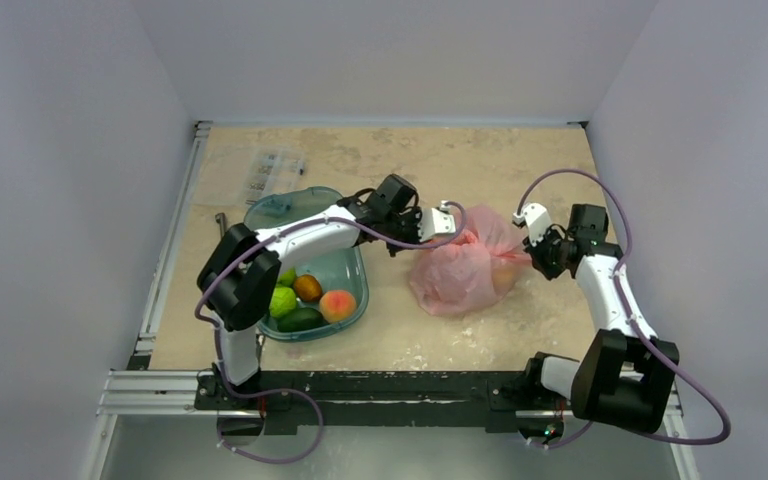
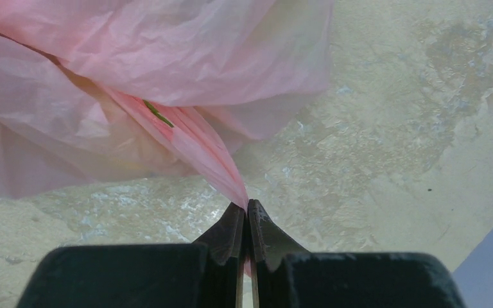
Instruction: Place the fake fruits into the plastic bag and tie a complex knot
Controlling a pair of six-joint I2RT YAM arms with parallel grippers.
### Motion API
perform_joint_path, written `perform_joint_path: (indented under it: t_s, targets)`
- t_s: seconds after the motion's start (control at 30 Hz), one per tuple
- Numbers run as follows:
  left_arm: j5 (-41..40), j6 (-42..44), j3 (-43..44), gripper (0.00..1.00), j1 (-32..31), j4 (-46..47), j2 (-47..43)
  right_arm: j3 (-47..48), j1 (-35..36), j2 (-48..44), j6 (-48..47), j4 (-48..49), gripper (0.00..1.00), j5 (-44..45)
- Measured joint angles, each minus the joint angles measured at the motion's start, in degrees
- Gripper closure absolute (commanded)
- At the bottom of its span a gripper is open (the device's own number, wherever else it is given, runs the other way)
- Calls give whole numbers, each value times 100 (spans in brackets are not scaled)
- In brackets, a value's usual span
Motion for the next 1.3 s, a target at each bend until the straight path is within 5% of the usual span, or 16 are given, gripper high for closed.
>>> perform_joint_path:
  t_s: [0.37, 0.67, 0.97, 1.13, 1.3]
  targets:
    - [662, -933, -356, 100, 1071, 391, -1285, 358, 37, -87, 280, 393, 100, -822]
    - [675, -1182, -658, 100, 1161, 380, -767, -66, 39, 533, 258, 697, 100, -822]
    - [1202, -1270, -424, 100, 1569, 341, -1532, 1812, 42, 435, 302, -61, 100, -1174]
    - [1224, -1176, -514, 100, 1670, 501, -1624, 809, 42, 332, 203, 437, 100, -1233]
    - [1040, -1169, -745, 100, 1670, 334, -876, 210, 39, 1281, 219, 627, 100, -1078]
